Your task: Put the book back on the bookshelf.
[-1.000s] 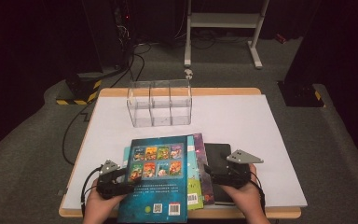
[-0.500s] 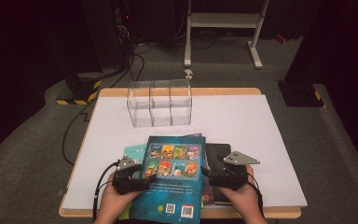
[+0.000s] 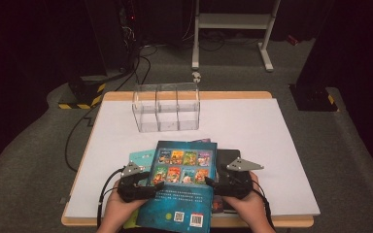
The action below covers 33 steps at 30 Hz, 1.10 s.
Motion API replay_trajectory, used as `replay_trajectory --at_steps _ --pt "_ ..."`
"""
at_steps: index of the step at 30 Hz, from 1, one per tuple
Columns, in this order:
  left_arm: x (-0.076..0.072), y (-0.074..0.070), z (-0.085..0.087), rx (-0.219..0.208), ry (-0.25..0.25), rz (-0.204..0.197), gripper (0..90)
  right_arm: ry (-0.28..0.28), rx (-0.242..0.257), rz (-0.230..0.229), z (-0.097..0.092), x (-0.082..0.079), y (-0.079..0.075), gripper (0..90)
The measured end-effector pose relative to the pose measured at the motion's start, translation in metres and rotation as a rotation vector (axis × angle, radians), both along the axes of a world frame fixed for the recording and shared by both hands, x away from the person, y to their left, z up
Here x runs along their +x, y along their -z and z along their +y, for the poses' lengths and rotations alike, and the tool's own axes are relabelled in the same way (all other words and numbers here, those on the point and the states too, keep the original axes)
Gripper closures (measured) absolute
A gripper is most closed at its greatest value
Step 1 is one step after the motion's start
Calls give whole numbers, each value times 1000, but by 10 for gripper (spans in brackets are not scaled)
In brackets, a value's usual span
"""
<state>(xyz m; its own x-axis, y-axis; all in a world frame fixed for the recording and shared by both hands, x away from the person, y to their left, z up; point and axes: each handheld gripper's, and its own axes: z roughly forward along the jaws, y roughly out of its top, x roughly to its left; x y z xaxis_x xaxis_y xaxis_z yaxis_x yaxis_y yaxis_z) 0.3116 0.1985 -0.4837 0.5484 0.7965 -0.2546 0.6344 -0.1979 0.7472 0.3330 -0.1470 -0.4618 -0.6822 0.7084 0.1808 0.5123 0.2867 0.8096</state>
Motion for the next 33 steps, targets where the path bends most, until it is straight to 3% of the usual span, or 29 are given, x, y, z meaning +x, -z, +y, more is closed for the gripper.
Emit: replay_trajectory --at_steps 11,17,22,27,28,33 --pt "0 0 -1 5 6 -3 221 -20 -19 34 10 0 2 216" --pt "3 -2 -7 12 14 1 221 4 -49 12 9 1 -2 242" --pt "6 -3 -11 11 21 0 219 41 -68 -35 5 2 -6 346" --pt "7 -2 -11 6 25 -5 222 43 -60 -17 5 4 -7 283" --pt "5 -1 -10 -8 20 -11 226 37 -52 15 5 4 -4 203" --pt "-1 -1 -5 -12 37 -6 249 32 -23 60 4 5 1 143"
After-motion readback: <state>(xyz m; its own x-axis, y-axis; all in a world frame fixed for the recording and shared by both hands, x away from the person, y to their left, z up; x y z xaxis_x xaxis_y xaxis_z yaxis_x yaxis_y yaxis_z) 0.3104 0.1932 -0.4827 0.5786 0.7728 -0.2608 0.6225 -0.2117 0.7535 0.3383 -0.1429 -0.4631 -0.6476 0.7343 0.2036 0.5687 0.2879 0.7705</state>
